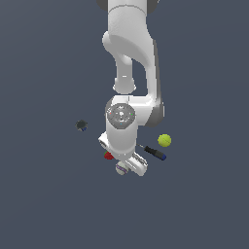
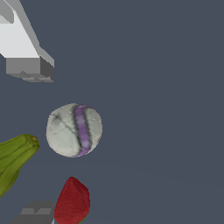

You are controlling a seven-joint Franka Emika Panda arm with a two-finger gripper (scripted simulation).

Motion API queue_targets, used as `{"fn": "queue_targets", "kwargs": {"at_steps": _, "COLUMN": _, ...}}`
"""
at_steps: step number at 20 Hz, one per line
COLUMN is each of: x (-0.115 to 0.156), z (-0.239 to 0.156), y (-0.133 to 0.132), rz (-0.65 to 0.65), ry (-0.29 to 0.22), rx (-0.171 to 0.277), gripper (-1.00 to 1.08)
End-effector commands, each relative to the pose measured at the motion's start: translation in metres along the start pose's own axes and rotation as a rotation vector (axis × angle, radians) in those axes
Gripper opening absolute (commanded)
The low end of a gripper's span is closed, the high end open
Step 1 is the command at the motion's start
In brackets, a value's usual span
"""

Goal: Pick up a designated object from a clutter of objects.

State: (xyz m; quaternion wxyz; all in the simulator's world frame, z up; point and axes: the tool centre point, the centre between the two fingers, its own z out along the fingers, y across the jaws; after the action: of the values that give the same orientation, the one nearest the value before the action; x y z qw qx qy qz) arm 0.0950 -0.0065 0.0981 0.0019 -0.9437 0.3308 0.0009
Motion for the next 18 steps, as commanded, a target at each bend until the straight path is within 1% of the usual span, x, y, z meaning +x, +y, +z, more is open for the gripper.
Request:
{"fn": "queue_targets", "kwargs": {"at_steps": 1, "x": 0.002, "z": 0.007, "y": 0.001, "rz": 0.023, "ry": 0.002, "rx": -0.002, "gripper": 1.0}}
{"fn": "queue_targets", "kwargs": {"at_steps": 10, "x": 0.003, "z": 0.017, "y": 0.001, "rz": 0.031, "ry": 0.002, "rx": -0.003, "gripper": 1.0}}
{"fn": "queue_targets", "kwargs": {"at_steps": 18, "x": 0.002, "z": 0.055, "y": 0.002, "rz": 0.035, "ry": 0.003, "rx": -0.003, "gripper": 1.0}}
